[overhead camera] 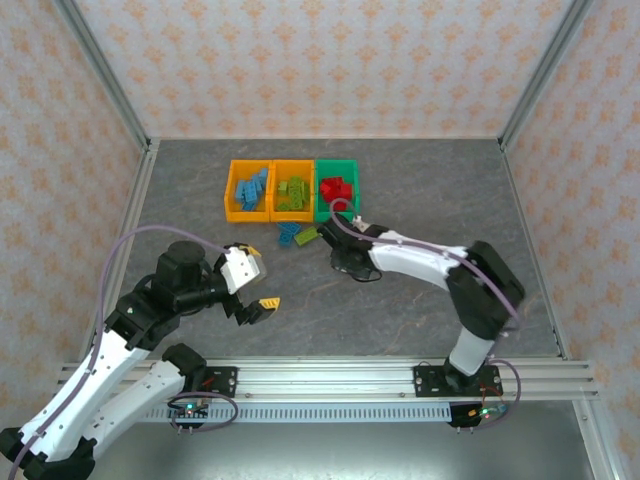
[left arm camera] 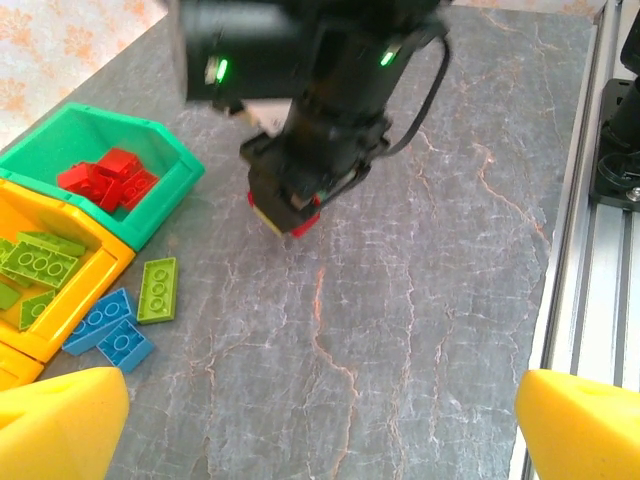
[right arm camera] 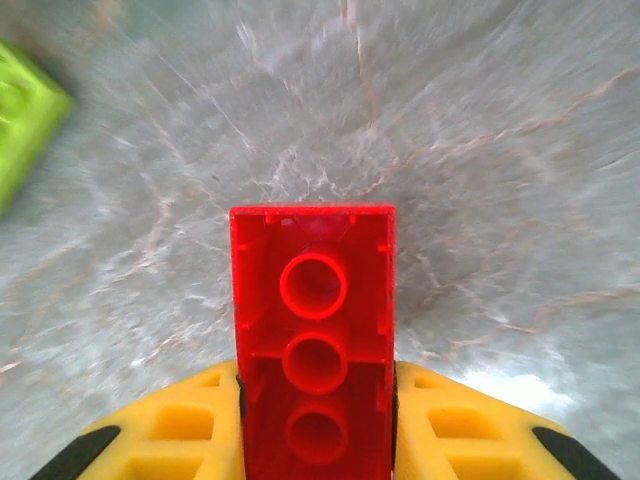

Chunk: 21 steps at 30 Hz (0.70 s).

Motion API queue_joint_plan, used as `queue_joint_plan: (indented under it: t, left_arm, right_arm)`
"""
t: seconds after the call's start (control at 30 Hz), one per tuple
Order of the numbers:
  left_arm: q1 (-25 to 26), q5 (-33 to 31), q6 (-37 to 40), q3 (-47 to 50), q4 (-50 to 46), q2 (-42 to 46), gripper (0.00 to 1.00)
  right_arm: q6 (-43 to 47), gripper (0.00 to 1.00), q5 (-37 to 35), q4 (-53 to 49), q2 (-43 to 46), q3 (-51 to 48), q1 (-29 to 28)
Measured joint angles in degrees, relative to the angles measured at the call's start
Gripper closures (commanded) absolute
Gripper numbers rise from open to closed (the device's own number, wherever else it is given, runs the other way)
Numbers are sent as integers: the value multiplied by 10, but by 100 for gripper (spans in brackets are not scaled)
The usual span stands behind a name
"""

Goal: Sort the legos into containers by color

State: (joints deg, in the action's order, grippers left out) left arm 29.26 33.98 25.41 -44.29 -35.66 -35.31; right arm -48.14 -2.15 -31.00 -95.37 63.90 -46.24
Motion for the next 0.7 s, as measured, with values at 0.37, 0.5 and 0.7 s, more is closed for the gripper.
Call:
queue_joint_plan:
  t: [0.37, 0.5, 0.7]
  left_arm:
    - [0, -105, -49, 17, 51, 6, 0]
    - [0, -162, -76, 18, 66, -8, 0]
    - [0, -217, -113, 18, 70, -40, 0]
  right_arm:
    - [179, 72, -67, 53, -34, 182, 79]
    - [215, 64, -40, 25, -167, 320, 126]
    - [234, 43, -2, -43, -263, 426, 151]
